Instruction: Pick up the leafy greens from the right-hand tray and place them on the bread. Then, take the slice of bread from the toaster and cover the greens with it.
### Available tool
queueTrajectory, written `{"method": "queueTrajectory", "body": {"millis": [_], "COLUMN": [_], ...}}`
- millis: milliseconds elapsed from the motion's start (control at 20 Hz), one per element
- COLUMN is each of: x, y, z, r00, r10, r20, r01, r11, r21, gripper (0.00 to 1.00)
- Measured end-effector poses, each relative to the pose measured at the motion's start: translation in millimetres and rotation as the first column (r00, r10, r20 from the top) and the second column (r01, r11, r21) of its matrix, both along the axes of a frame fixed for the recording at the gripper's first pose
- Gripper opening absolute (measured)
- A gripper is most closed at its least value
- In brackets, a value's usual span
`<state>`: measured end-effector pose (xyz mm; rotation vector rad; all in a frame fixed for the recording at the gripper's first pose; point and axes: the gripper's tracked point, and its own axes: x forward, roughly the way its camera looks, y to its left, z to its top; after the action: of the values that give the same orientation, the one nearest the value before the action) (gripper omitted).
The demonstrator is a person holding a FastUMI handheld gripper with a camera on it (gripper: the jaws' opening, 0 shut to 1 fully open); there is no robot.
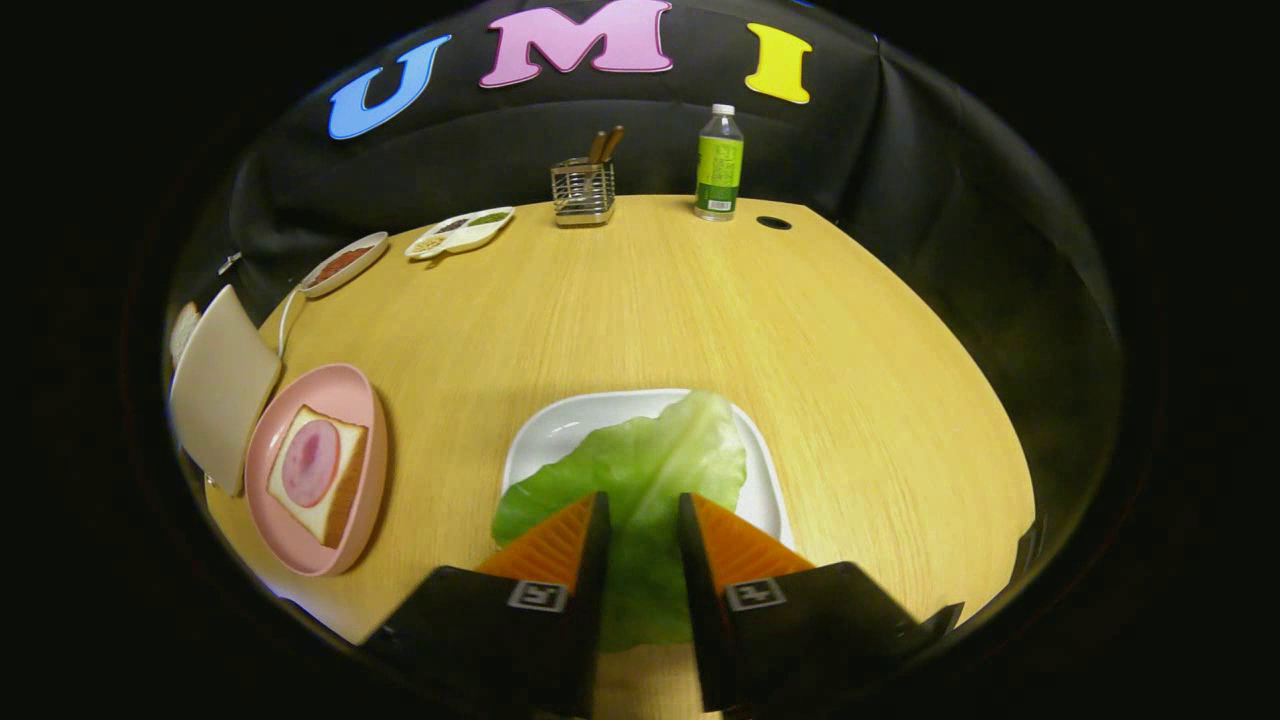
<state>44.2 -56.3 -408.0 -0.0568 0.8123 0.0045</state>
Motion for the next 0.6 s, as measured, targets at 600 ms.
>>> {"method": "queueTrajectory", "body": {"millis": [600], "x": [7], "y": [3], "z": [22], "r00": [0.995], "r10": [0.085], "r20": [-0.043], "r01": [-0.083], "r11": [0.996], "r21": [0.044], "gripper": [0.05]}}
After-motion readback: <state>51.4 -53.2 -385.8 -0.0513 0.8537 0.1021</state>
